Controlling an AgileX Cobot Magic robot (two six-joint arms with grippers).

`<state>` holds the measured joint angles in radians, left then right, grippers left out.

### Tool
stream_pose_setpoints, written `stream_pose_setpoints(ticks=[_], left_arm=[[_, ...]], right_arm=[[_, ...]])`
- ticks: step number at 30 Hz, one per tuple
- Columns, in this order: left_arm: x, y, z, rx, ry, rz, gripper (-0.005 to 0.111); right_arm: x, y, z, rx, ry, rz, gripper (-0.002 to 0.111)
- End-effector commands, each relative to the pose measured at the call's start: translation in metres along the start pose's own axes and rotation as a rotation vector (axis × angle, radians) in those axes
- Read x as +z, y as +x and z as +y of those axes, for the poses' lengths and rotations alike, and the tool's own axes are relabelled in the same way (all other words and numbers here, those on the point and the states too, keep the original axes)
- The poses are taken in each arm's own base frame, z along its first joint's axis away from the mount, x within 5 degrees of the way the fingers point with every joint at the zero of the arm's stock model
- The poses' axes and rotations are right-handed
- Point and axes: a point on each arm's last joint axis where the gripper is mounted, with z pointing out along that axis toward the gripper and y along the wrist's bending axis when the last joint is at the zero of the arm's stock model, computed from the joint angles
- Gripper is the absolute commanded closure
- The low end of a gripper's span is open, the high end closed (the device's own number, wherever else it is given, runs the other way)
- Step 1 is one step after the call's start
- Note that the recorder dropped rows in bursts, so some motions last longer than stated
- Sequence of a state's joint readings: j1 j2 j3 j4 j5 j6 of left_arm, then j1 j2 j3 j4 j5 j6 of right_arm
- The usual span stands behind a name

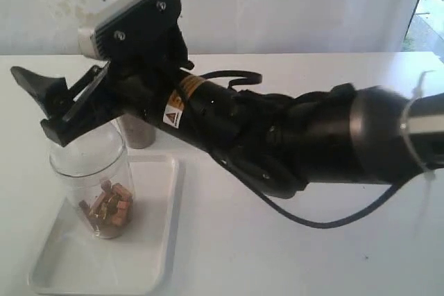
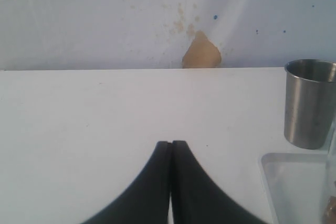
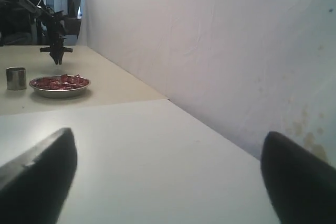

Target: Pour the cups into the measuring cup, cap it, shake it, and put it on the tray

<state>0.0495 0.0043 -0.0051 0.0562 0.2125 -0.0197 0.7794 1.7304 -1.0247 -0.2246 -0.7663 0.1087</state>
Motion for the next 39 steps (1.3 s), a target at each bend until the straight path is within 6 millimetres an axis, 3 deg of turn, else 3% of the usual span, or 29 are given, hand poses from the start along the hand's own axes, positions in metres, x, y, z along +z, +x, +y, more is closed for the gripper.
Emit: stream_pose_setpoints(ticks=[1,3,4,9,15,21,29,39], left_arm=[[0.0,0.001,0.0,0.003,0.002,-0.01,0.106],[0.0,0.001,0.0,0.003,0.002,-0.01,0.106],[0.0,0.001,0.0,0.003,0.002,-0.01,0.106],[0.0,0.001,0.0,0.003,0.002,-0.01,0.106],[0.0,0.001,0.0,0.003,0.002,-0.01,0.106],[0.0,0.001,0.0,0.003,0.002,-0.01,0.106],[0.0,0.001,0.0,0.003,0.002,-0.01,0.106],[0.0,0.001,0.0,0.003,0.002,-0.01,0.106]], right_arm=[[-0.013,-0.027,-0.004,-0.021,0.032,0.062,0.065],[-0.02,-0.036,-0.005,-0.023,0.046,0.11,0.102],[-0.026,-0.044,-0.006,-0.008,0.061,0.149,0.107],[-0.055,-0.089,-0.006,-0.019,0.09,0.137,0.108],[-0.121,-0.137,-0.007,-0.02,0.168,0.31,0.108],[-0.17,-0.174,-0.003,-0.028,0.197,0.24,0.108],[-0.19,-0.191,-0.001,-0.031,0.203,0.167,0.108],[-0.195,-0.193,0.0,-0.032,0.206,0.161,0.108]])
